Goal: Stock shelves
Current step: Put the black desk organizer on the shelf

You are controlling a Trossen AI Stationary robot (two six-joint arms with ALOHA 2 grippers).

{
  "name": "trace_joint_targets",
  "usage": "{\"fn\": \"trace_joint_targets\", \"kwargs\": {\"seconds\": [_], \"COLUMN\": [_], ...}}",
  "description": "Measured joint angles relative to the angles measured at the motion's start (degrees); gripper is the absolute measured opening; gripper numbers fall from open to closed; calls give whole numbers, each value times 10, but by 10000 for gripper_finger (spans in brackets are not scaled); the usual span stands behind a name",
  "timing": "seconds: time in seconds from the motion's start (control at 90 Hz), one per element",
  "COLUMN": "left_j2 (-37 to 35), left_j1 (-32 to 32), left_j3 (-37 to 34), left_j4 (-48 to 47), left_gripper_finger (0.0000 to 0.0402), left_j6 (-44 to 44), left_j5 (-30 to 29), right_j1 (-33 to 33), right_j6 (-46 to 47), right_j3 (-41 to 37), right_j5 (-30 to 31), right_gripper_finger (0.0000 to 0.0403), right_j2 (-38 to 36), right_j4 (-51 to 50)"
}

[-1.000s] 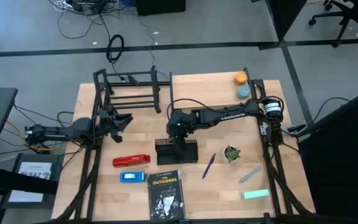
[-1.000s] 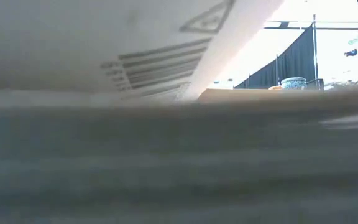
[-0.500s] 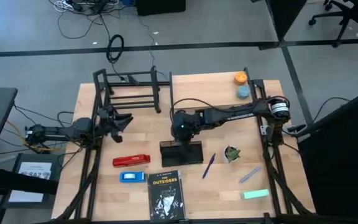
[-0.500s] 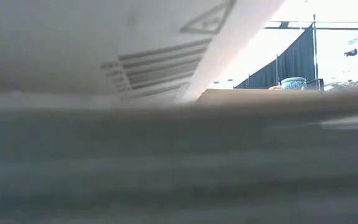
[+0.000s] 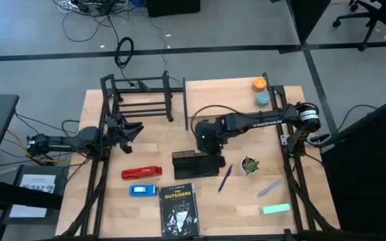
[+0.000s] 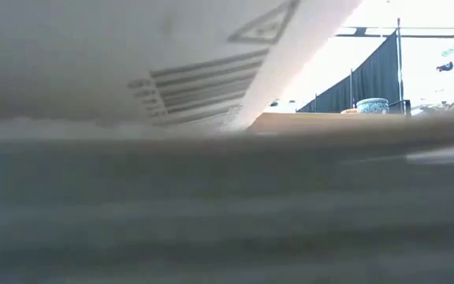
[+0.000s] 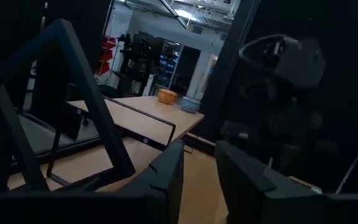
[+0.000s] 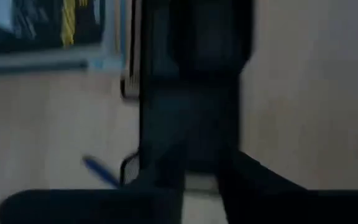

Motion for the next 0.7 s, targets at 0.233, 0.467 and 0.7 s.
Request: {"fn": "trace_joint_targets", "kwargs": {"seconds": [0.233,0.467,0.7], "left_j2": [0,0,0], "left_j1": [0,0,0], "left_j3": [0,0,0], "left_j4": [0,1,0], "left_gripper_finger": [76,76,76], "left_j6": [0,0,0], "left_j5": [0,0,0], "right_j1": [5,14,11], "right_j6": [134,358,460], "right_j3": [-63,-101,-167], "right_j5": [21,47,44], "right_gripper_finger": [203,258,277], "right_j2": [-22,-27,-27], "right_j4": [-12,20,101]}}
